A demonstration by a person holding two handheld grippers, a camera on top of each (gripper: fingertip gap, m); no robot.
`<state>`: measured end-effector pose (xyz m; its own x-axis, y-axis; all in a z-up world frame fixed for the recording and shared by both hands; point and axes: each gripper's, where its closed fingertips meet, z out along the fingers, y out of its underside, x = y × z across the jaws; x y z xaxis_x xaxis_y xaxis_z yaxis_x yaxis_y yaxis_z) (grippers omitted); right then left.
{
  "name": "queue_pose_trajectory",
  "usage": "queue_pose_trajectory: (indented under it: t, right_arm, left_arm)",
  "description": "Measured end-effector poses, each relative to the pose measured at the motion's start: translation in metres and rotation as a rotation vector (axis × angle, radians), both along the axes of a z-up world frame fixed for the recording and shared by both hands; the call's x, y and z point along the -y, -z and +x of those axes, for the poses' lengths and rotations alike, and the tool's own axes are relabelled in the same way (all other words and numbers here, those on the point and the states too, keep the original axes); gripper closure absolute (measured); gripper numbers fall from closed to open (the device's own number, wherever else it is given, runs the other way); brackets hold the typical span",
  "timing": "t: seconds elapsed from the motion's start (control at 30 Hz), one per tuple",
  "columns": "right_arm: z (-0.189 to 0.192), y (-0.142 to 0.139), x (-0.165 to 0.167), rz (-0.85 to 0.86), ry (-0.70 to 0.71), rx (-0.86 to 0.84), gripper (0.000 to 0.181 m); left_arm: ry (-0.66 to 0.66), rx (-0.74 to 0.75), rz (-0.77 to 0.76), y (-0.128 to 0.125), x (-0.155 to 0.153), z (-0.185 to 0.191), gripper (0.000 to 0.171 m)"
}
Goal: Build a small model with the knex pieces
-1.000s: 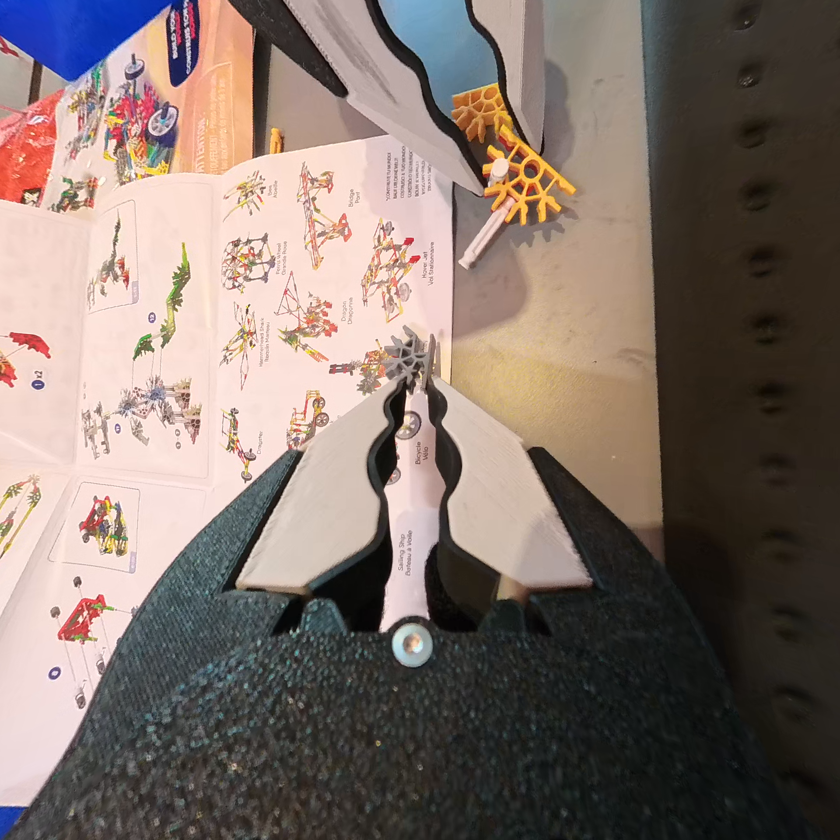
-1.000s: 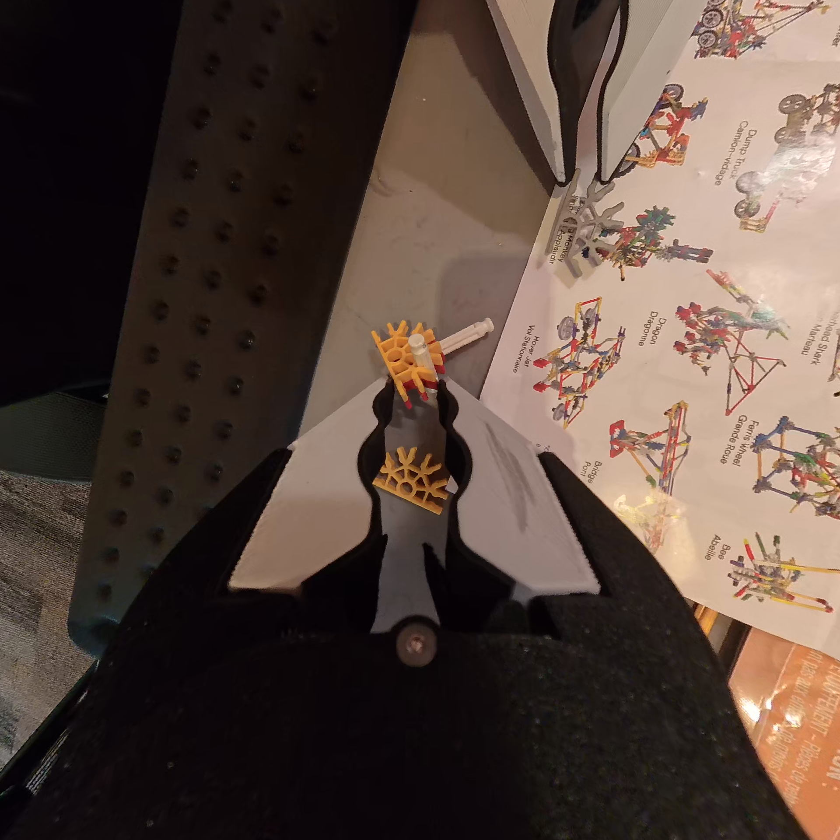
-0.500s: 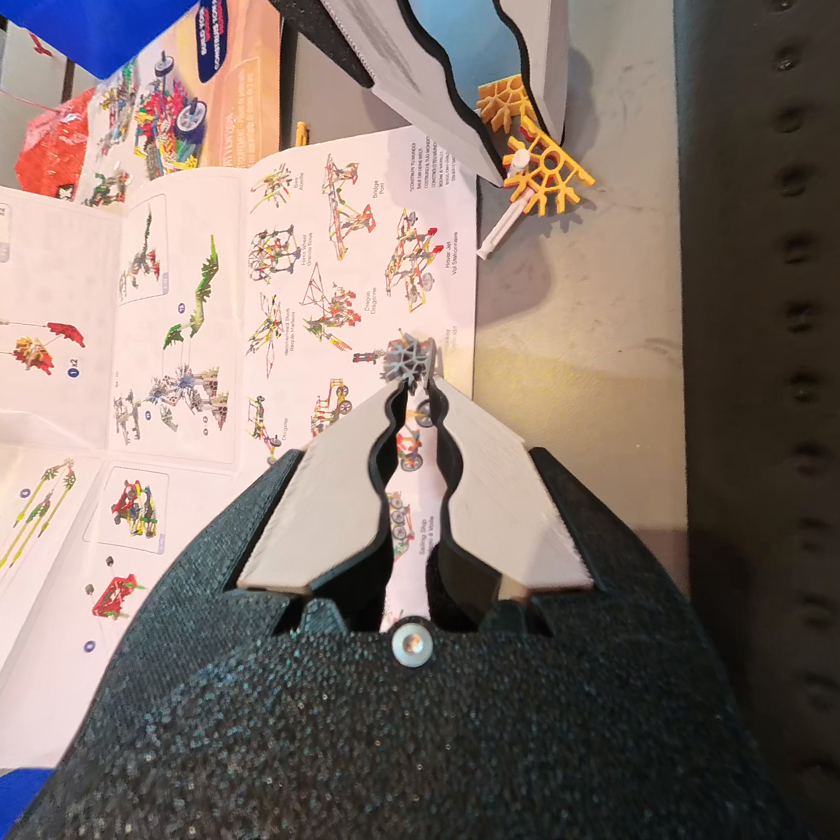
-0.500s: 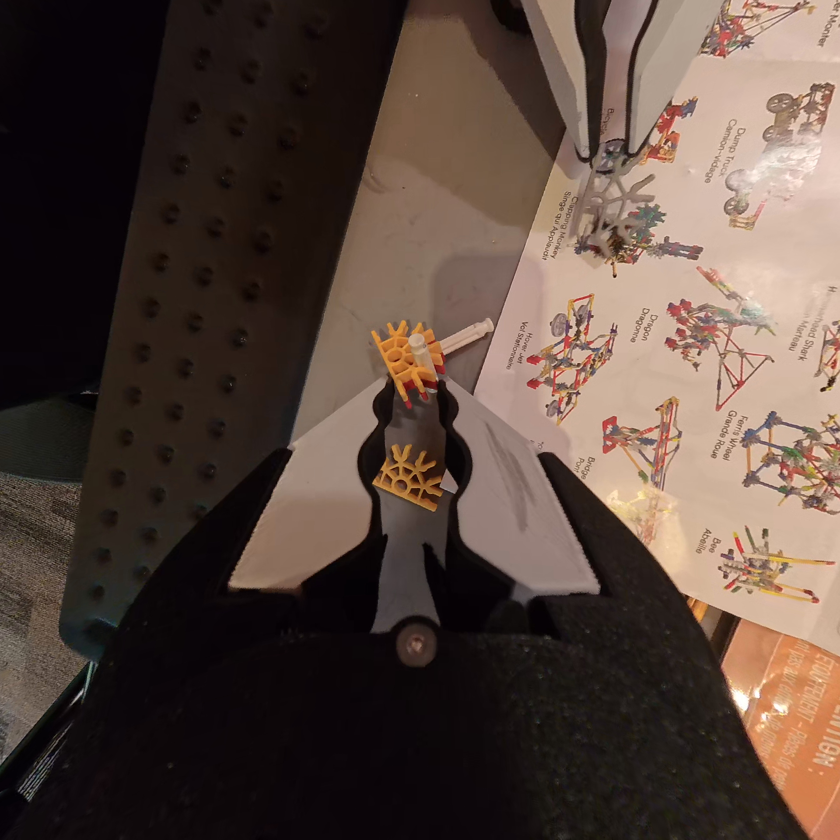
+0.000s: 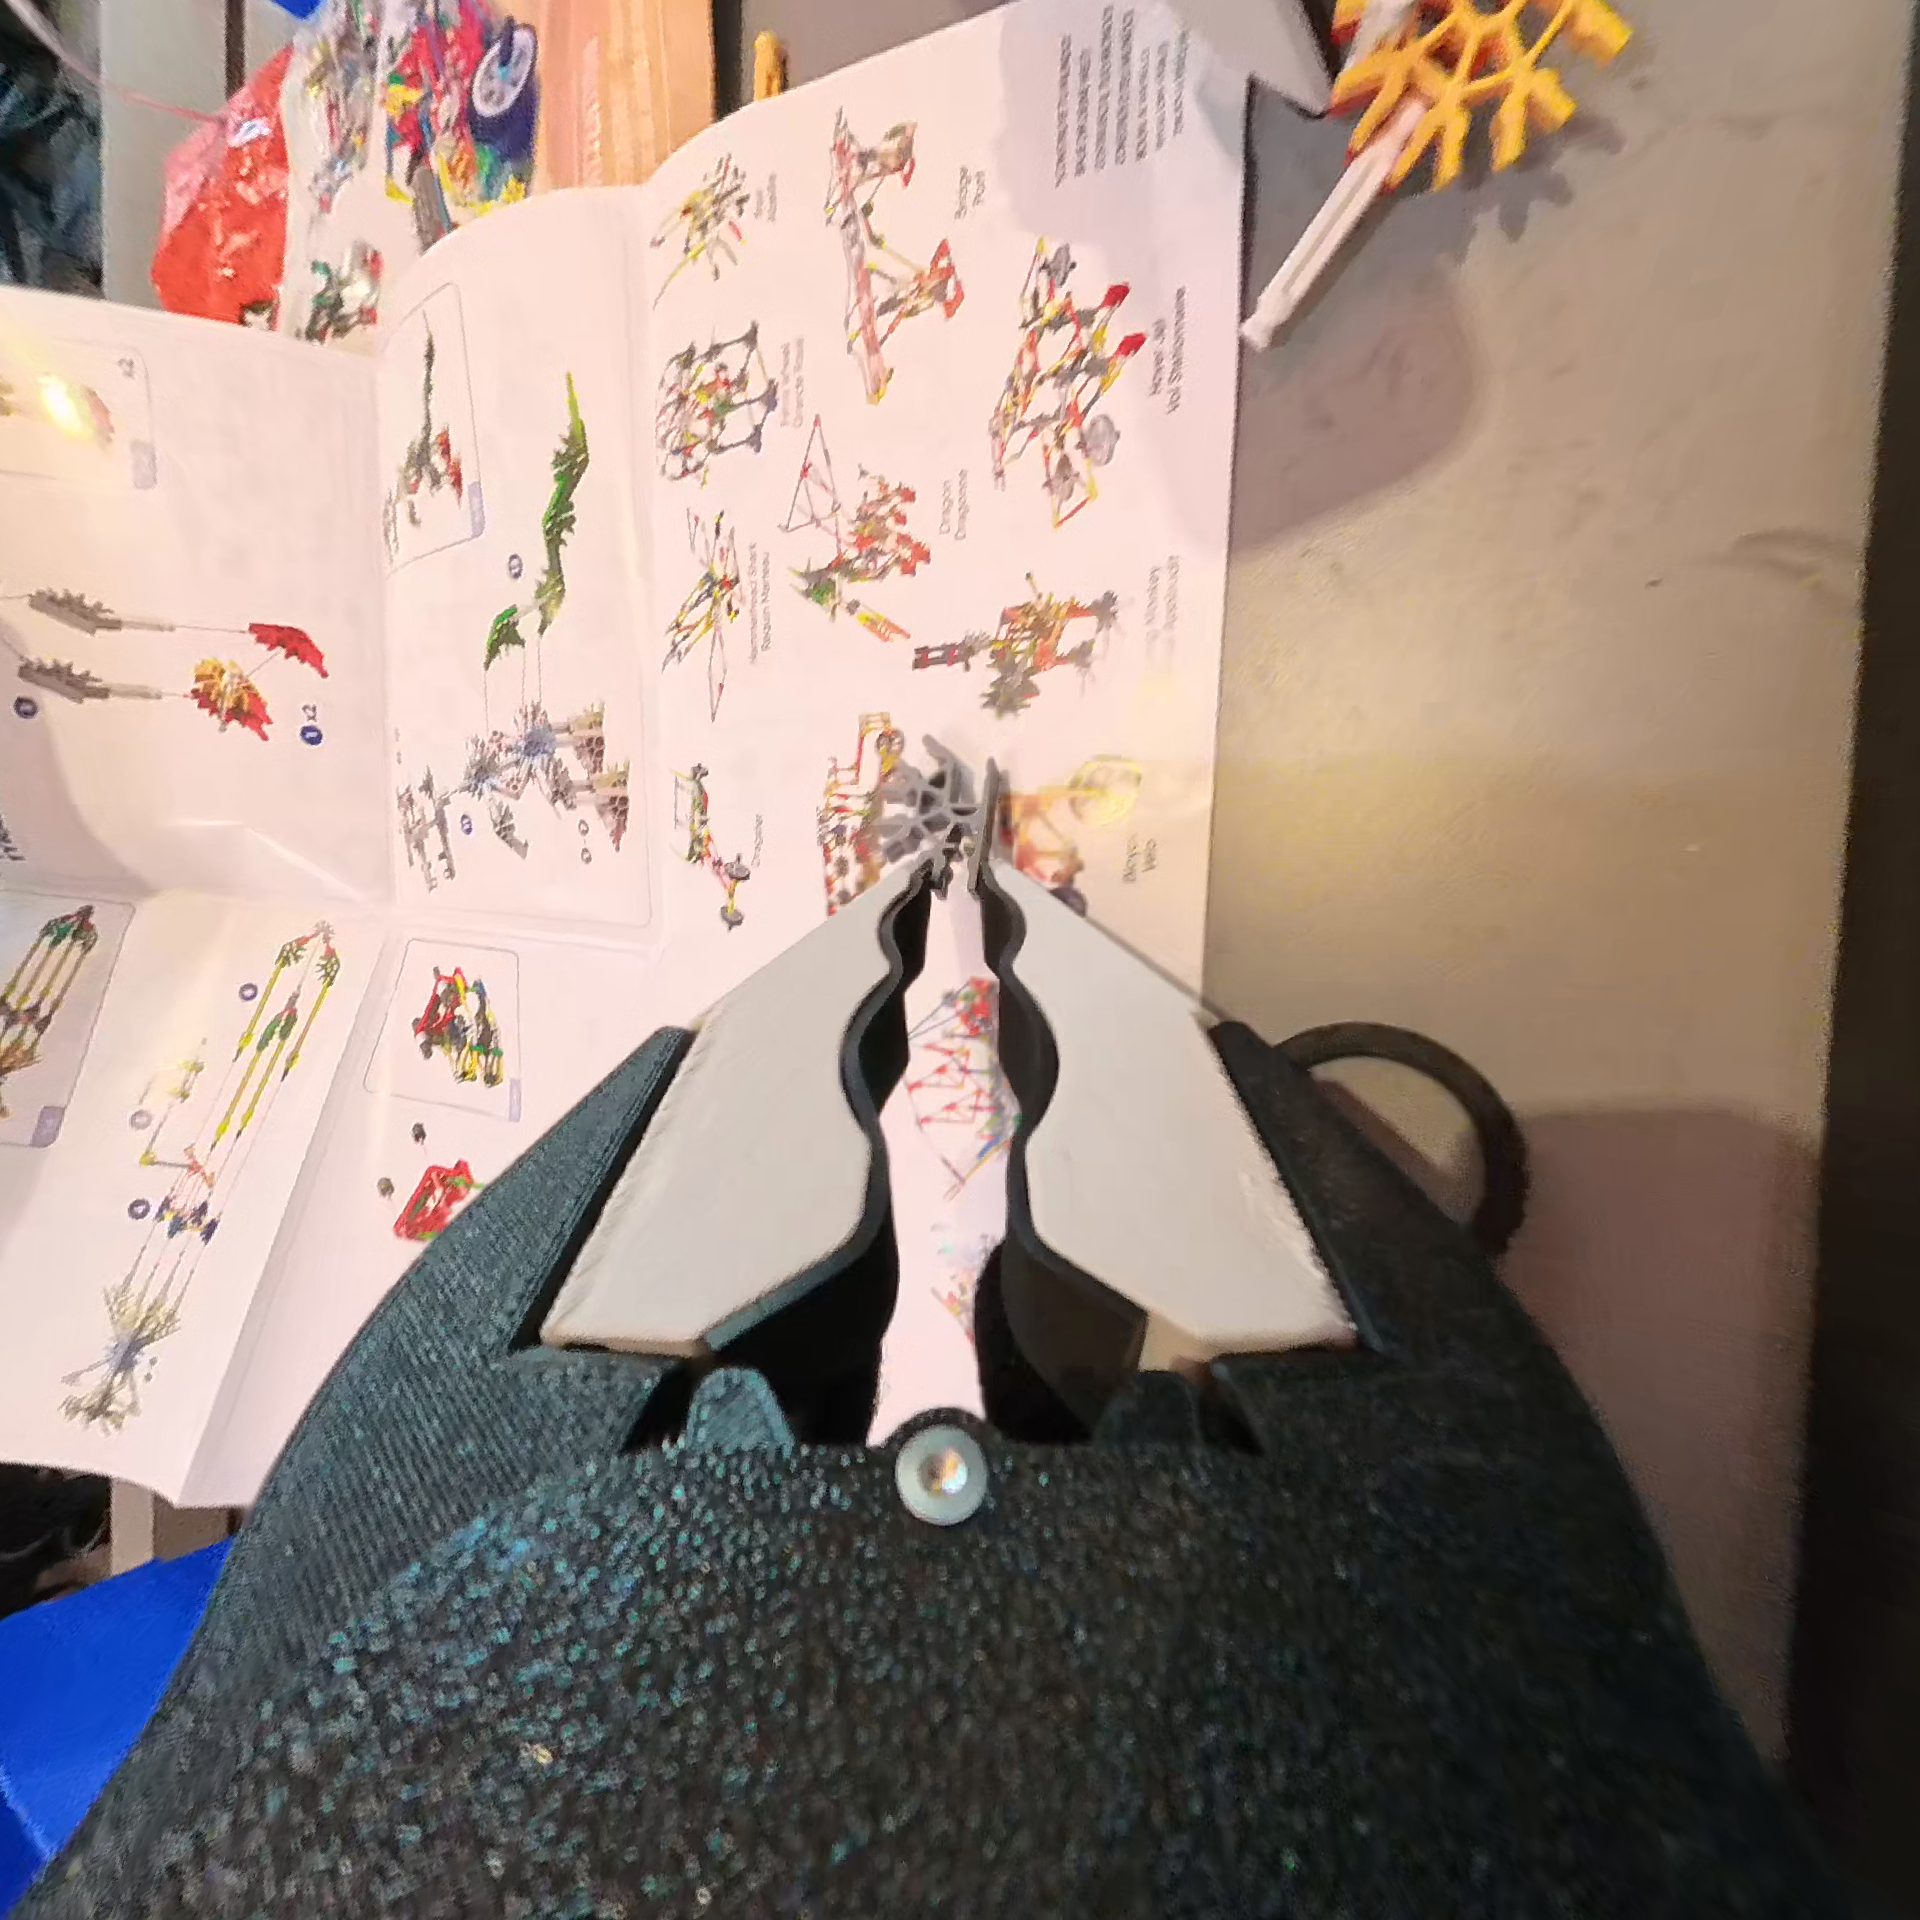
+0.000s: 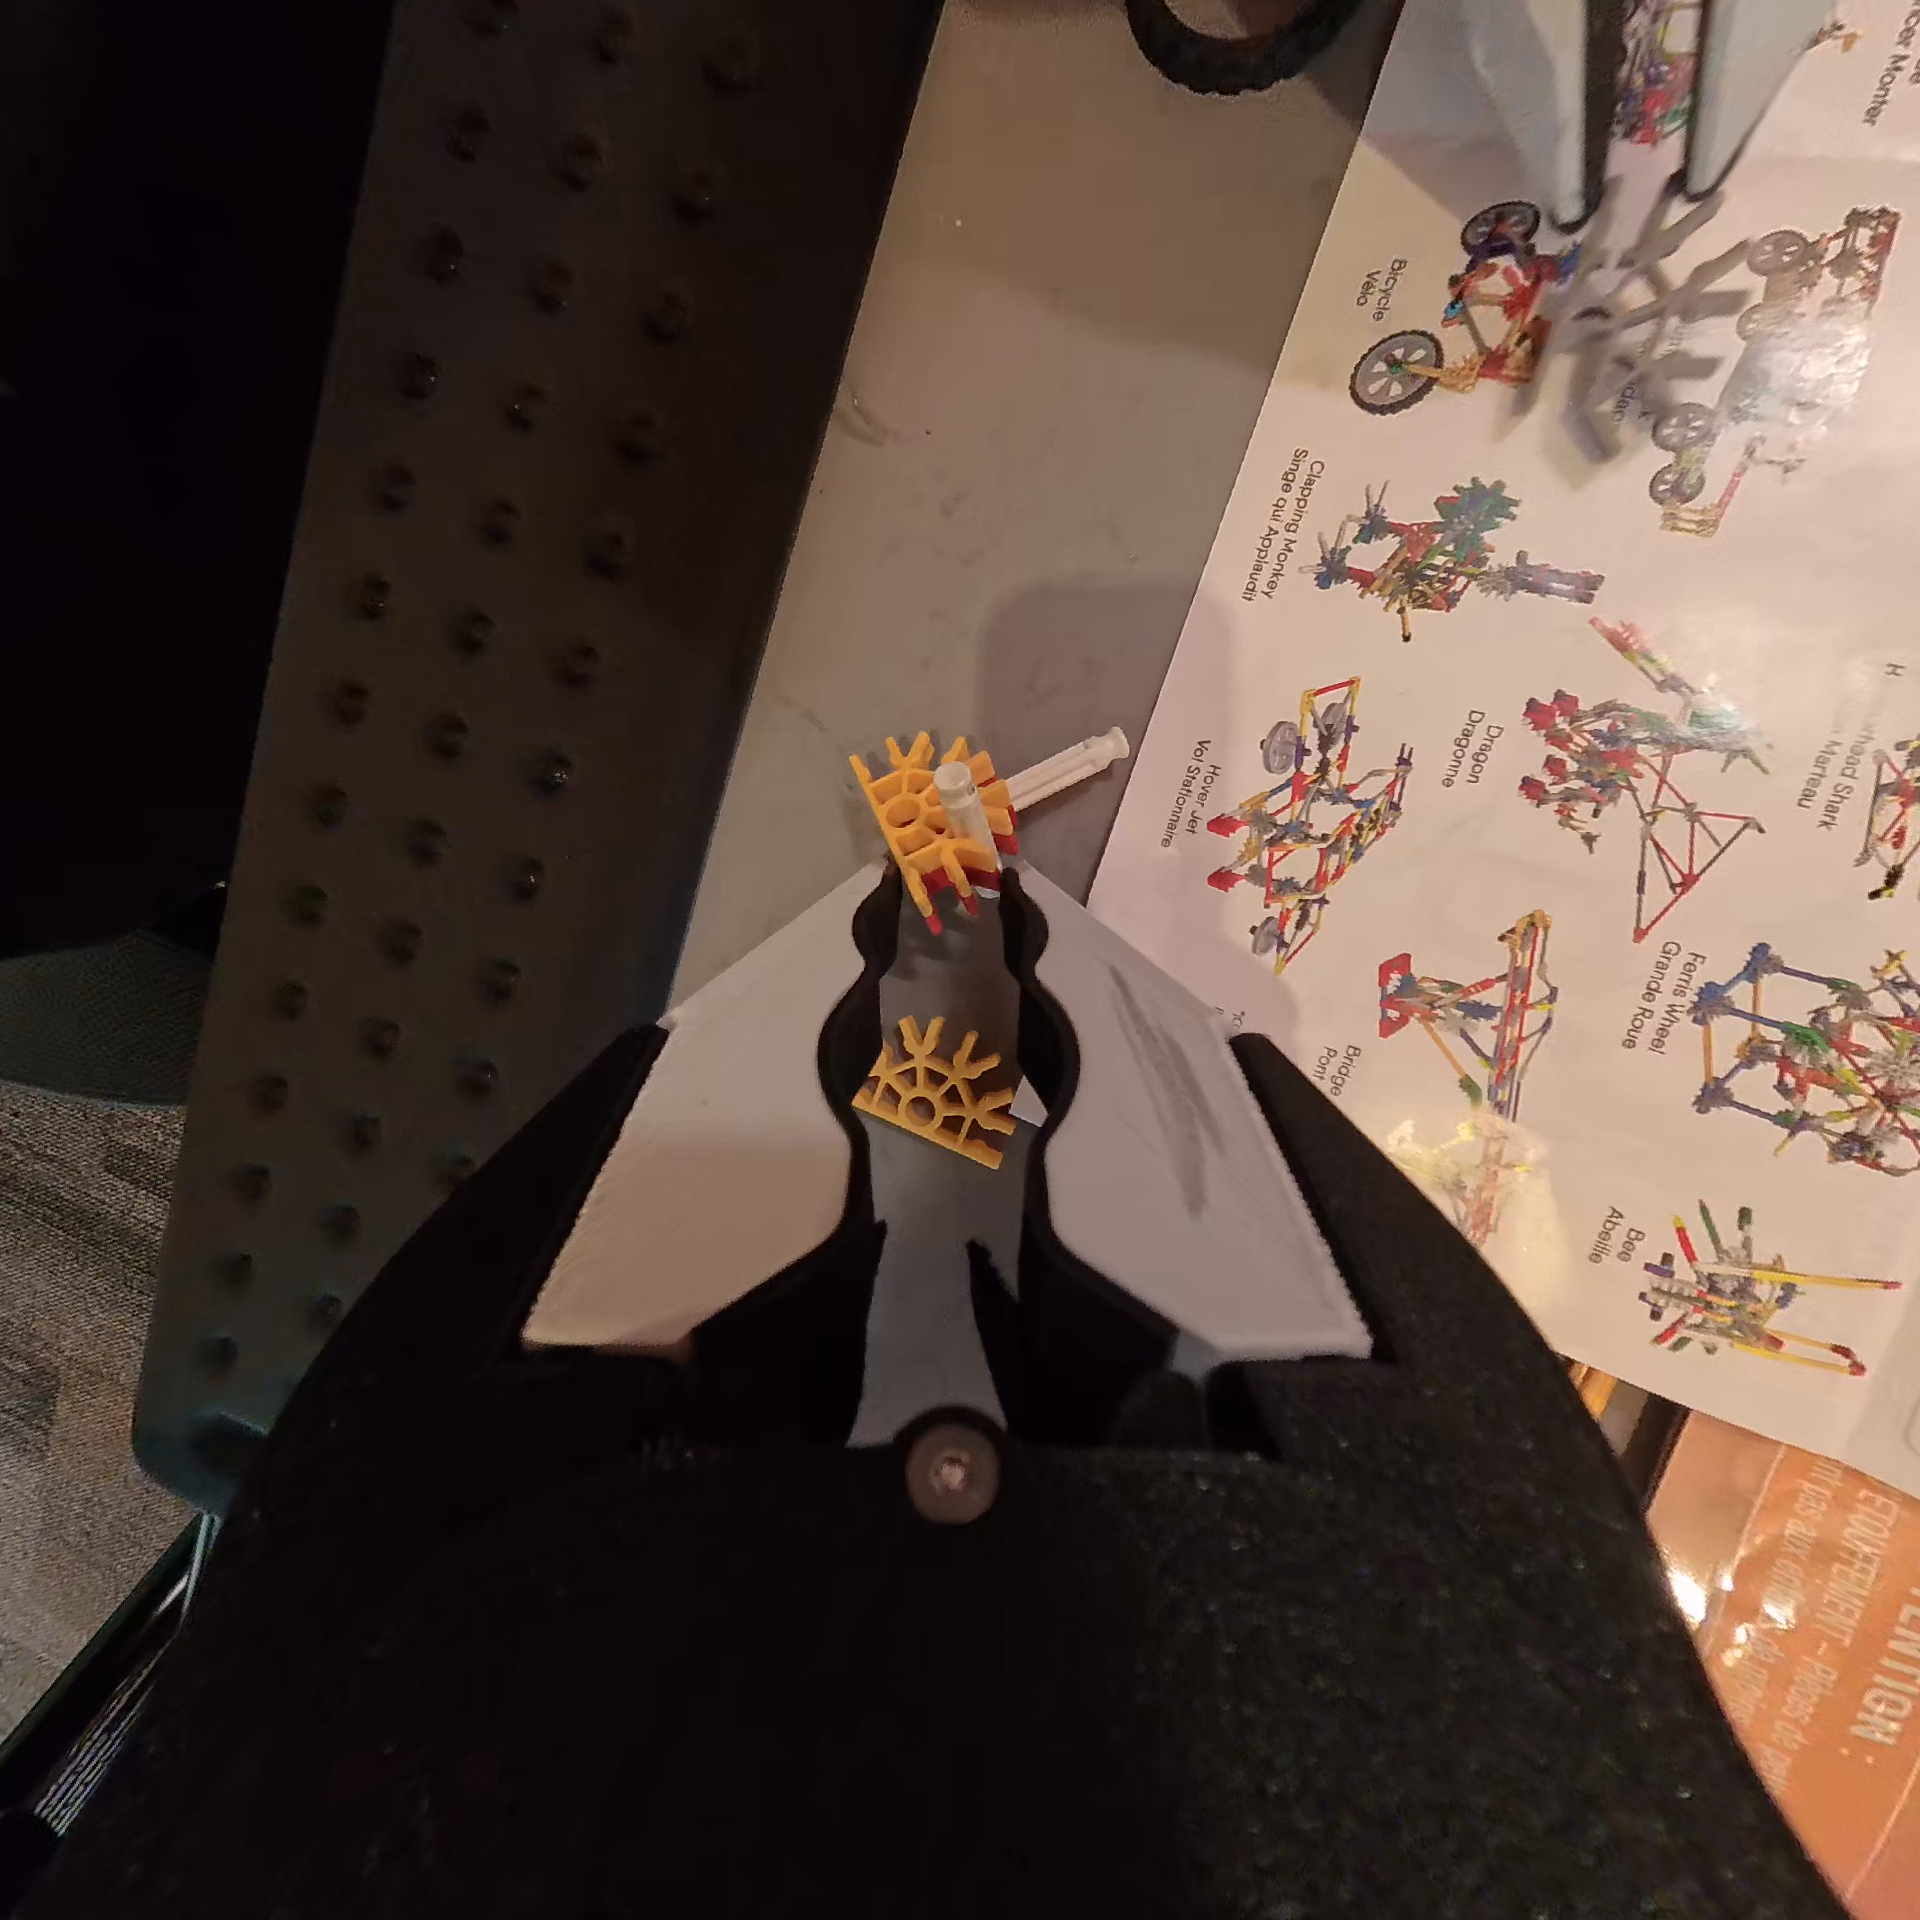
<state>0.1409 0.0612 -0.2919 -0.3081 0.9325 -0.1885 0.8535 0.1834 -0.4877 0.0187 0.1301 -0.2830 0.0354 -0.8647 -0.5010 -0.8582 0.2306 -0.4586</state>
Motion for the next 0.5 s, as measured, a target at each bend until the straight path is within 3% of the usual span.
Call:
queue_pose_trajectory:
  t: [0.23, 0.33, 0.5]
  right_arm:
    - [0.0, 0.001, 0.0, -0.003, 0.0, 0.0, 0.163]
    - [0.0, 0.001, -0.001, -0.003, 0.004, -0.003, 0.163]
    - [-0.001, 0.002, -0.001, -0.005, 0.002, -0.003, 0.163]
  left_arm:
    - [-0.093, 0.064, 0.012, -0.024, -0.021, -0.02, 0.142]
    - [-0.145, 0.094, 0.116, -0.05, -0.038, -0.034, 0.14]
    - [-0.263, 0.265, 0.263, -0.103, -0.058, -0.059, 0.143]
